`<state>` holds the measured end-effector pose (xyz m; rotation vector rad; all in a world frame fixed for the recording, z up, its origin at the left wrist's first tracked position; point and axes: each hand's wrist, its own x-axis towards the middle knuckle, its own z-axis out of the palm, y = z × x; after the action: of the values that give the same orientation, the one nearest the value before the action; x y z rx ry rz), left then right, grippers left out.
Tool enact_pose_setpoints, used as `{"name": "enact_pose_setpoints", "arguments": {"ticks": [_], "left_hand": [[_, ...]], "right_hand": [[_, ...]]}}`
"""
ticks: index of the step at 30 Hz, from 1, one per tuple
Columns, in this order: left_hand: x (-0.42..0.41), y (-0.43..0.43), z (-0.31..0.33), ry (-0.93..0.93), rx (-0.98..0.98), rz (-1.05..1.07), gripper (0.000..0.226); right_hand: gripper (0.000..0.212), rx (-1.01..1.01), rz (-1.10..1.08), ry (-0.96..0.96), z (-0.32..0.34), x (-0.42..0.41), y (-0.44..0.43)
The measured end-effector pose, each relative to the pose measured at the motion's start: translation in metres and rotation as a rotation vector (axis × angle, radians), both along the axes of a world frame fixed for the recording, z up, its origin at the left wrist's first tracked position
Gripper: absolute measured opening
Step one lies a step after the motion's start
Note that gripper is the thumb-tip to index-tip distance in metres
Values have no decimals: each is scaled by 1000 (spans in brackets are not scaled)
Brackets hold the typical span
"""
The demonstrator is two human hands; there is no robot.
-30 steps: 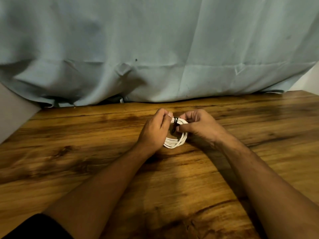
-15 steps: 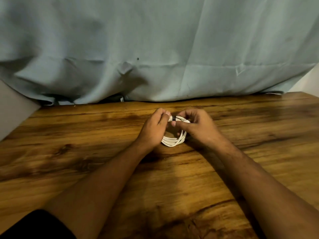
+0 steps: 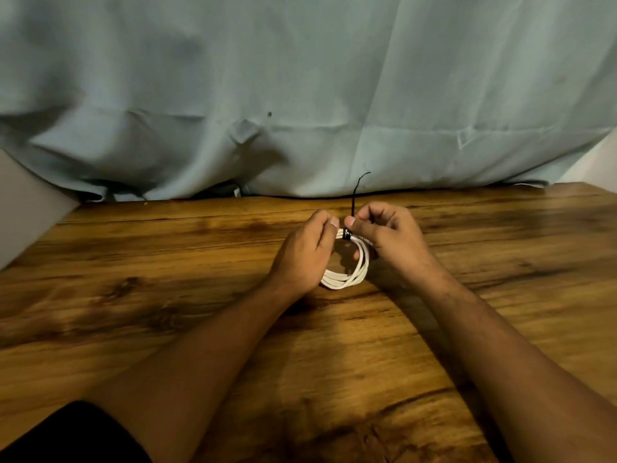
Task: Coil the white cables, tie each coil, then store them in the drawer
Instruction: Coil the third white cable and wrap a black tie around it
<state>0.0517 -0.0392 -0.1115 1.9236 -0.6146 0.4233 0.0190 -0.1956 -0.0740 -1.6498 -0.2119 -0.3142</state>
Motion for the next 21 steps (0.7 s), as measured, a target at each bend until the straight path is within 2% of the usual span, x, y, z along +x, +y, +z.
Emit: {"name": "enact_pose_setpoints", "arguments": {"ticks": [3, 13, 18, 21], "left_hand": [[-3, 0, 1, -36, 37, 14, 27], [-5, -1, 2, -128, 115, 77, 25], [-7, -1, 2, -178, 169, 100, 23], [-9, -1, 2, -207, 176, 104, 22]], "right_hand": [[24, 43, 18, 54, 0, 1, -2], [10, 127, 42, 183, -2, 1, -4], [14, 141, 74, 245, -5, 4, -8], [15, 220, 64, 273, -5, 4, -8]]}}
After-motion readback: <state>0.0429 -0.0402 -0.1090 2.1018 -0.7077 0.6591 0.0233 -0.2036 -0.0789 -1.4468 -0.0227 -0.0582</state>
